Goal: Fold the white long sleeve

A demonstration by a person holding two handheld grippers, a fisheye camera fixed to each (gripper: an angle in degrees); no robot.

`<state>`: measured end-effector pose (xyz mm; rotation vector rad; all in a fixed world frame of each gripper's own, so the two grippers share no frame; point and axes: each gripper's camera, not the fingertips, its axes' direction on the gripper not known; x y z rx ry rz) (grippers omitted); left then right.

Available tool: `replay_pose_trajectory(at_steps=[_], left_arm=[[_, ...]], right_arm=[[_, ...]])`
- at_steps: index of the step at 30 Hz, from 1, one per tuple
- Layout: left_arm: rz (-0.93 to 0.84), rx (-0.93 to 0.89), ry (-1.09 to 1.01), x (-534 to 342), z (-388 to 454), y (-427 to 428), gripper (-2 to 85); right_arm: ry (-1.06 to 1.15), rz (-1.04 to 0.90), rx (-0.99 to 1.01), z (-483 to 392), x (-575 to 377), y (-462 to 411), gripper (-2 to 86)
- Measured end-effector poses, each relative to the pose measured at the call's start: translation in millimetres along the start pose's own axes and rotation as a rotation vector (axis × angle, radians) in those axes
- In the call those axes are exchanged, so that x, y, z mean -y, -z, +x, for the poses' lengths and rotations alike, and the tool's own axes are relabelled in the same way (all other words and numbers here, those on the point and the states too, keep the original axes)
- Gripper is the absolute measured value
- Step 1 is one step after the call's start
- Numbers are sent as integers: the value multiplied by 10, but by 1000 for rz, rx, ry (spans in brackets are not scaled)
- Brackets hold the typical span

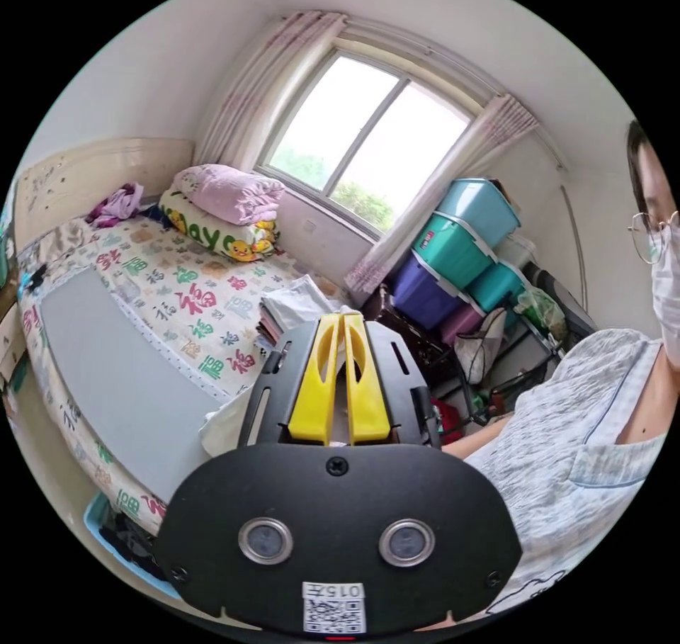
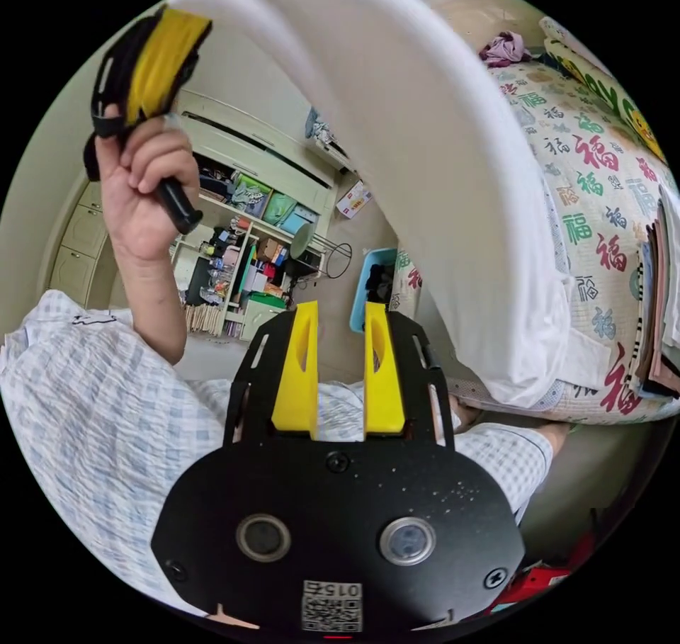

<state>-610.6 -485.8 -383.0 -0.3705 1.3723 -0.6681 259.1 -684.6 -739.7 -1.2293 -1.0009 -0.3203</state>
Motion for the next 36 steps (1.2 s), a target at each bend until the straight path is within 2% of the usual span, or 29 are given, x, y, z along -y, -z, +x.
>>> replay_pose_trajectory(at_steps=[4, 6, 12, 14, 17, 21, 26, 30, 34, 36], left_arm=[[-36, -42, -64, 198, 227, -155, -8], [-28, -50, -67, 233, 265, -120, -8], [-14, -106, -24, 282, 321, 32, -8], [-23, -111, -35, 287, 388, 59, -8], [-41, -134, -121, 299, 580, 98, -8], [-61, -106, -290, 309, 925, 211, -8], [87, -73, -385, 475, 1102, 752, -9], [284, -104, -368, 671, 1106, 1350, -8], [405, -24, -298, 774, 1003, 1762, -8], [410, 2, -282, 799, 976, 1808, -8]], right_arm=[[-7, 10, 10, 140, 9, 57, 89], [-62, 37, -133, 302, -27, 200, 91], [-207, 238, -297, 678, -283, 995, 92], [-189, 276, -329, 706, -315, 1191, 90], [-127, 282, -412, 679, -236, 1303, 93], [-99, 277, -412, 540, 84, 1388, 92], [111, 325, -502, -95, 426, 1643, 92], [221, 415, -407, -435, 592, 2128, 101], [145, 548, -377, -456, 155, 2442, 98], [52, 503, -345, -374, -279, 2323, 93]])
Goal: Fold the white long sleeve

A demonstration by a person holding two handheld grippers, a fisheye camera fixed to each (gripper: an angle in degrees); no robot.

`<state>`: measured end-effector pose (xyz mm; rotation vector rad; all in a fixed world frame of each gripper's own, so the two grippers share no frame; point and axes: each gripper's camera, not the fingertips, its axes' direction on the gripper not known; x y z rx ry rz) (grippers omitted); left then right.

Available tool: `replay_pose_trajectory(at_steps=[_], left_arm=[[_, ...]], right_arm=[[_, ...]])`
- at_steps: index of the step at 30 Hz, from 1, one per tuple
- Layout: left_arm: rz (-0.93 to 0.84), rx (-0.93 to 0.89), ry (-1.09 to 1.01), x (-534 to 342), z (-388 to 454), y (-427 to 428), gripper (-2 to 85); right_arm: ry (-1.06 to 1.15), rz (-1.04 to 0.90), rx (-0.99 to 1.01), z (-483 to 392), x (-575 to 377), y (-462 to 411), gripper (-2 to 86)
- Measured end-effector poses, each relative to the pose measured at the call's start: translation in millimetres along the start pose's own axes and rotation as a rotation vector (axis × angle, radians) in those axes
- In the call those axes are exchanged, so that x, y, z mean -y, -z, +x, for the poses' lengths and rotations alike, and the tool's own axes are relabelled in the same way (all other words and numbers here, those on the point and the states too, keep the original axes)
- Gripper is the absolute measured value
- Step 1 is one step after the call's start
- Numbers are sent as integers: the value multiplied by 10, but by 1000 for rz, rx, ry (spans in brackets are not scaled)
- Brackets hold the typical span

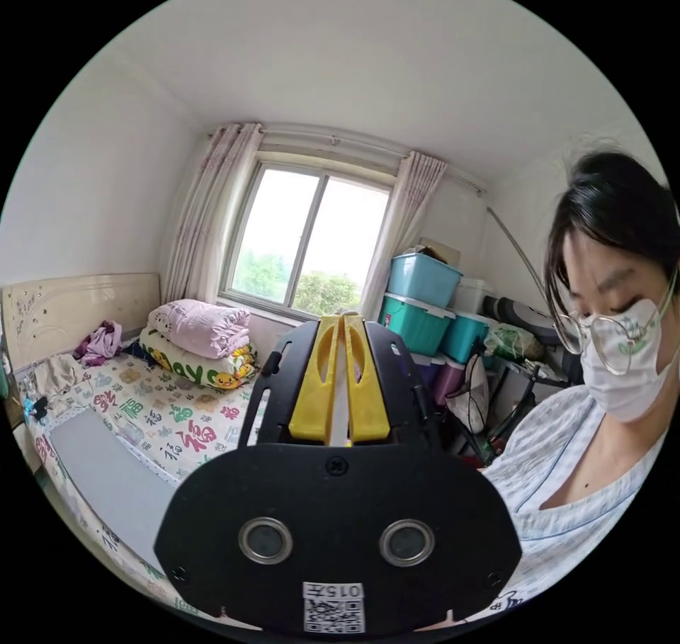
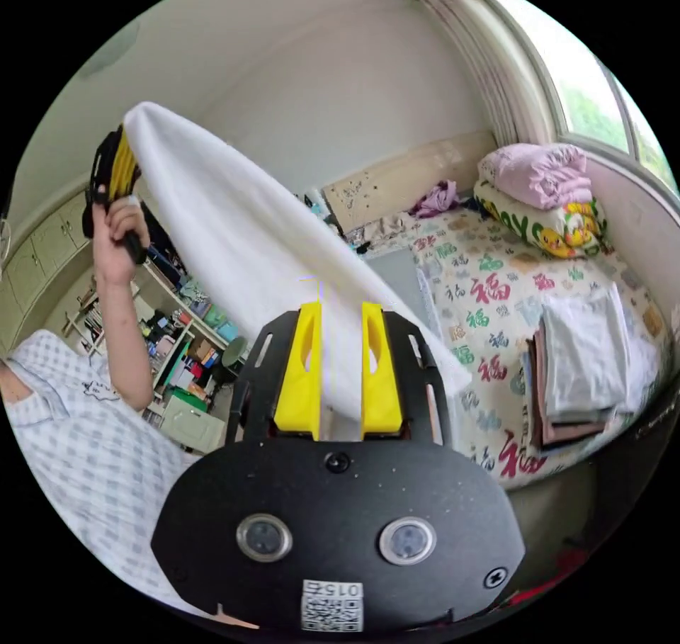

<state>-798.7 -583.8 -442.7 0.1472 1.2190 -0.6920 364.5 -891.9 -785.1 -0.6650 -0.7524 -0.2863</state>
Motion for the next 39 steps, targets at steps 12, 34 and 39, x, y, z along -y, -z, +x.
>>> replay_pose_trajectory(at_steps=[12, 34, 39], left_arm=[[28, 79, 73, -137, -142, 124, -8], [18, 495, 497, -1952, -1660, 1985, -7], [60, 501, 653, -2534, -1742, 2309, -8]], right_arm=[[16, -403, 21, -388, -207, -942, 246], [37, -54, -136, -343, 1238, 760, 0], [195, -157, -224, -974, 1675, 536, 0]])
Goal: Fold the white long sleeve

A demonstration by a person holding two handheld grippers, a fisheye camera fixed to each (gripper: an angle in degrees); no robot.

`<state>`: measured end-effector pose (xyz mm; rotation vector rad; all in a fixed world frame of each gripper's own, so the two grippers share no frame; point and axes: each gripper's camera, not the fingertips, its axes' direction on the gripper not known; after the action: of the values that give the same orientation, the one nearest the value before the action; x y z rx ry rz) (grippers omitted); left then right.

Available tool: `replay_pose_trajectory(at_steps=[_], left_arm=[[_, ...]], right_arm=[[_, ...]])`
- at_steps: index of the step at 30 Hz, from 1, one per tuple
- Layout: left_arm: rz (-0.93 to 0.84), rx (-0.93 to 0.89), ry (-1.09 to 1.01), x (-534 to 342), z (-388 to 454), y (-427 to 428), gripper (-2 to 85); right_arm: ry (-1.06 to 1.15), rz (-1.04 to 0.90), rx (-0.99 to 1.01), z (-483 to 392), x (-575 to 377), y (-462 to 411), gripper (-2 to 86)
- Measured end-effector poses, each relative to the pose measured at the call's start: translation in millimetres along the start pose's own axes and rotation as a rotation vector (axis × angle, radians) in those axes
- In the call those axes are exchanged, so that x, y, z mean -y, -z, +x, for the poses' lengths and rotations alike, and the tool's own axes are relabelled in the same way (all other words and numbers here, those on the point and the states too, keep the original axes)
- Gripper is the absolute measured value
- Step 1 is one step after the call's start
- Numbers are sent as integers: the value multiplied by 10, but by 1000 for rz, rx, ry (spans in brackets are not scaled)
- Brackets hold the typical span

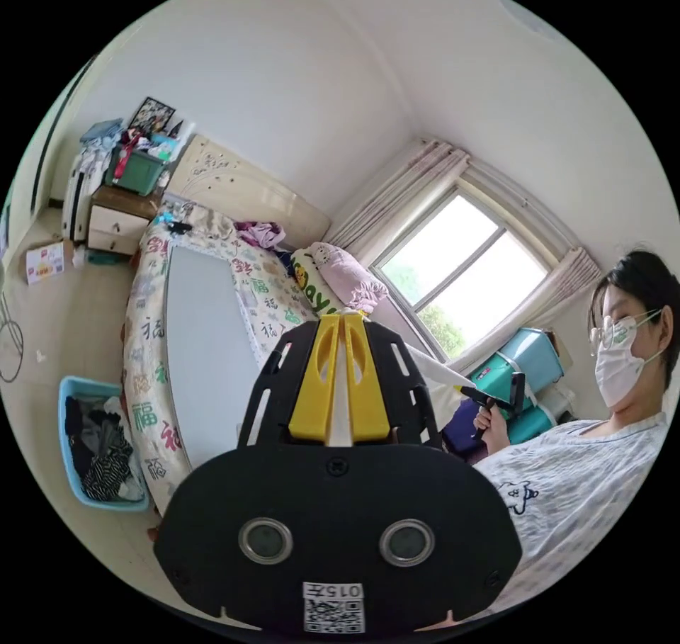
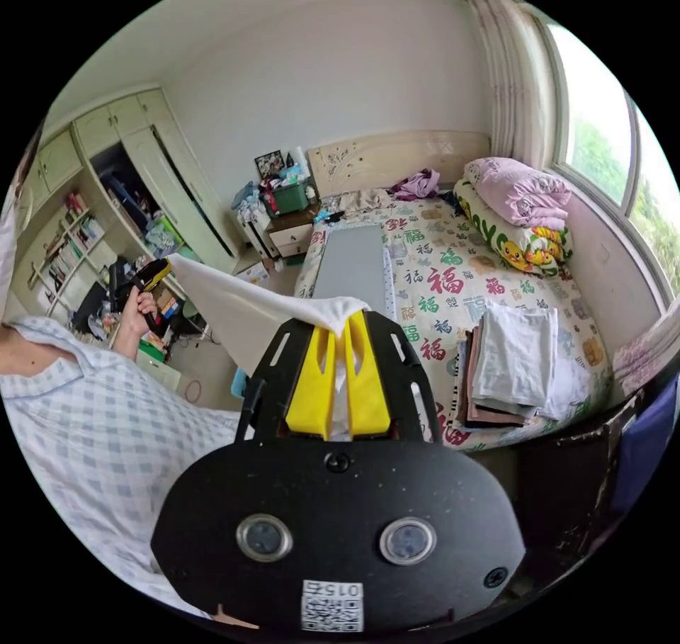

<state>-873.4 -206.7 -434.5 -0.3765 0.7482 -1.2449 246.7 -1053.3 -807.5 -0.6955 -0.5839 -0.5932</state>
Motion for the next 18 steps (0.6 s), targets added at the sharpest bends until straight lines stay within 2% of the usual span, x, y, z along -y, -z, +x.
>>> replay_pose_trajectory(at_steps=[4, 8, 11, 14, 17, 18], left_arm=[[52, 121, 120, -250, -445, 141, -8], [118, 231, 255, -300, -1038, 11, -8], [137, 277, 335, 22, -1563, -409, -9], [115, 303, 293, 736, -1741, -1148, -8], [113, 279, 146, 1549, -1338, -2040, -8], [118, 252, 40, 1802, -1001, -2407, -8]], right_arm=[[106, -148, 131, -384, 356, -312, -1], [219, -374, 311, -829, 677, -1244, -1], [273, -448, 496, -1103, 984, -1966, -2], [317, -415, 663, -1410, 1442, -2456, -2], [367, -326, 756, -1793, 1925, -2654, -4], [408, -273, 764, -1972, 2091, -2659, -4]])
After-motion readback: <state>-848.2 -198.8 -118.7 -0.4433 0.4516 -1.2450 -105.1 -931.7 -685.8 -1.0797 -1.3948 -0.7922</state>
